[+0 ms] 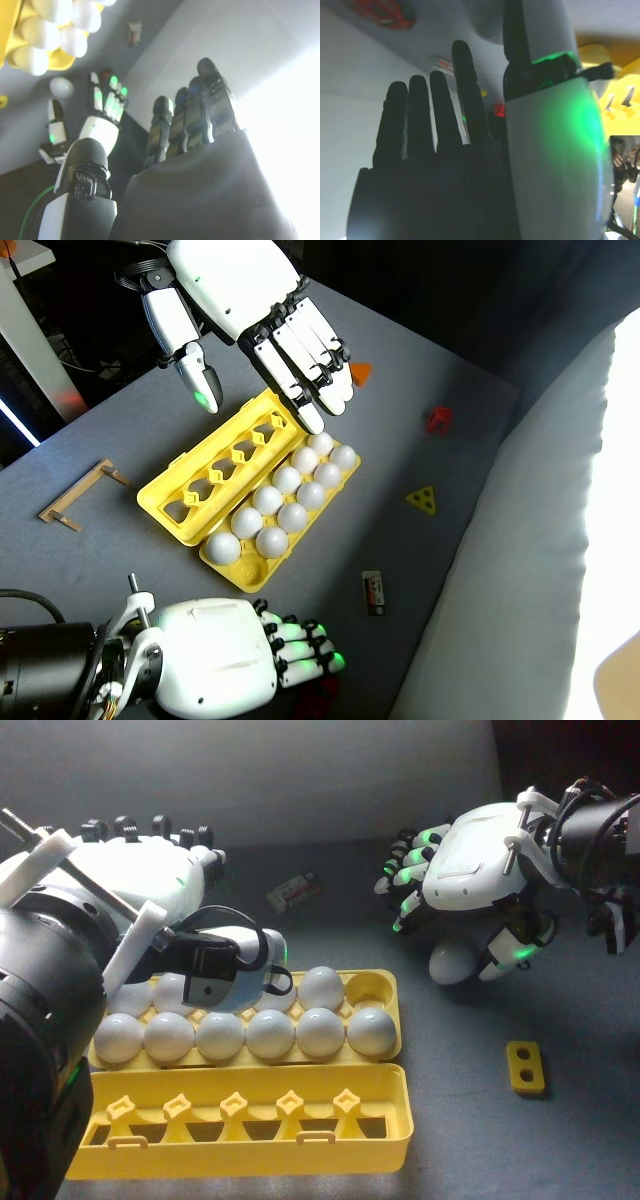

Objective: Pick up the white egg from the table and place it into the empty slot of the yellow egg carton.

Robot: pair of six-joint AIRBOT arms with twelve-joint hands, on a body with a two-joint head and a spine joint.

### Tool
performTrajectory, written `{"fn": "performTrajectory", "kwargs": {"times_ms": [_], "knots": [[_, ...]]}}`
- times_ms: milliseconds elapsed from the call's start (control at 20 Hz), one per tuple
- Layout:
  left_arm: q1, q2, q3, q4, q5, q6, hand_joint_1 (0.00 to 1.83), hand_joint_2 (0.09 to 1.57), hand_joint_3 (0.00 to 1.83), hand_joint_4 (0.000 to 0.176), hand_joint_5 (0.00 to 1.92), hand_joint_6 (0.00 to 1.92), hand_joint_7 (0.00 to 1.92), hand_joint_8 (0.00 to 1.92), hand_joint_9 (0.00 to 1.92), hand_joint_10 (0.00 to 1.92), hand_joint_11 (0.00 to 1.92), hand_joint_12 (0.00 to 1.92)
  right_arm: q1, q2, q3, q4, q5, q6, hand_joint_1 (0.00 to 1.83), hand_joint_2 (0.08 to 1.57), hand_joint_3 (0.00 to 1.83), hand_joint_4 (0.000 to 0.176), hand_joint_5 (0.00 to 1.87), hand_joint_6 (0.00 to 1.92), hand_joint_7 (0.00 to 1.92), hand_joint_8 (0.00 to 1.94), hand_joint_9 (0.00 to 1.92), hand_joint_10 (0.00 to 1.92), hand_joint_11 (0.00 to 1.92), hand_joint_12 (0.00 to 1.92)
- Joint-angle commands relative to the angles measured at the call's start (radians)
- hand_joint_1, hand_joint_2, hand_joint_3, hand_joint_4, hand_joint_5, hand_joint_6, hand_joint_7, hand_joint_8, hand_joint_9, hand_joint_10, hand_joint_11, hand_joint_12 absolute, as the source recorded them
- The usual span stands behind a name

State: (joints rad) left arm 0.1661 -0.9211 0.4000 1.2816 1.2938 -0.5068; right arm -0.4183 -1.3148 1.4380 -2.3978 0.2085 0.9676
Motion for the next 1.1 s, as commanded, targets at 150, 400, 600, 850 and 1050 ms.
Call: {"fn": "performTrajectory", "kwargs": {"times_ms": [150, 400, 600, 850, 1050], "knots": [[-0.014, -0.006, 0.002, 0.101, 0.012, -0.003, 0.08, 1.38, 0.0, 0.037, 0.09, 0.0, 0.02, 0.0, 0.0, 0.0, 0.0, 0.49, -0.01, 0.001, -0.008, 0.009, -0.079, -0.02, 1.02, 0.97, 0.0, 0.0, 0.46, 0.07, 0.07, 0.01, 0.02, 0.01, 0.0, 0.0], [-0.016, -0.006, 0.001, 0.1, 0.01, -0.003, 0.11, 1.37, 0.0, 0.037, 0.11, 0.01, 0.04, 0.0, 0.02, 0.0, 0.0, 0.51, -0.019, -0.004, -0.008, 0.008, -0.089, -0.02, 1.02, 0.97, 0.0, 0.0, 0.46, 0.07, 0.07, 0.01, 0.02, 0.01, 0.0, 0.0], [-0.02, -0.007, 0.002, 0.1, 0.01, -0.003, 0.14, 1.36, 0.0, 0.036, 0.11, 0.0, 0.04, 0.0, 0.02, 0.0, 0.0, 0.5, -0.029, -0.009, -0.008, 0.008, -0.09, -0.027, 1.02, 0.97, 0.0, 0.0, 0.48, 0.07, 0.08, 0.01, 0.02, 0.0, 0.0, 0.0], [-0.021, -0.007, 0.002, 0.094, 0.01, -0.003, 0.09, 1.39, 0.01, 0.036, 0.11, 0.0, 0.02, 0.0, 0.02, 0.0, 0.0, 0.52, -0.035, -0.013, -0.008, 0.007, -0.089, -0.027, 1.01, 0.98, 0.0, 0.0, 0.5, 0.08, 0.09, 0.01, 0.03, 0.01, 0.0, 0.0], [-0.025, -0.008, 0.002, 0.094, 0.01, -0.003, 0.1, 1.38, 0.0, 0.036, 0.11, 0.0, 0.02, 0.0, 0.02, 0.0, 0.0, 0.52, -0.042, -0.016, -0.008, 0.004, -0.091, -0.035, 1.01, 0.98, 0.0, 0.0, 0.51, 0.08, 0.1, 0.01, 0.04, 0.01, 0.0, 0.0]]}}
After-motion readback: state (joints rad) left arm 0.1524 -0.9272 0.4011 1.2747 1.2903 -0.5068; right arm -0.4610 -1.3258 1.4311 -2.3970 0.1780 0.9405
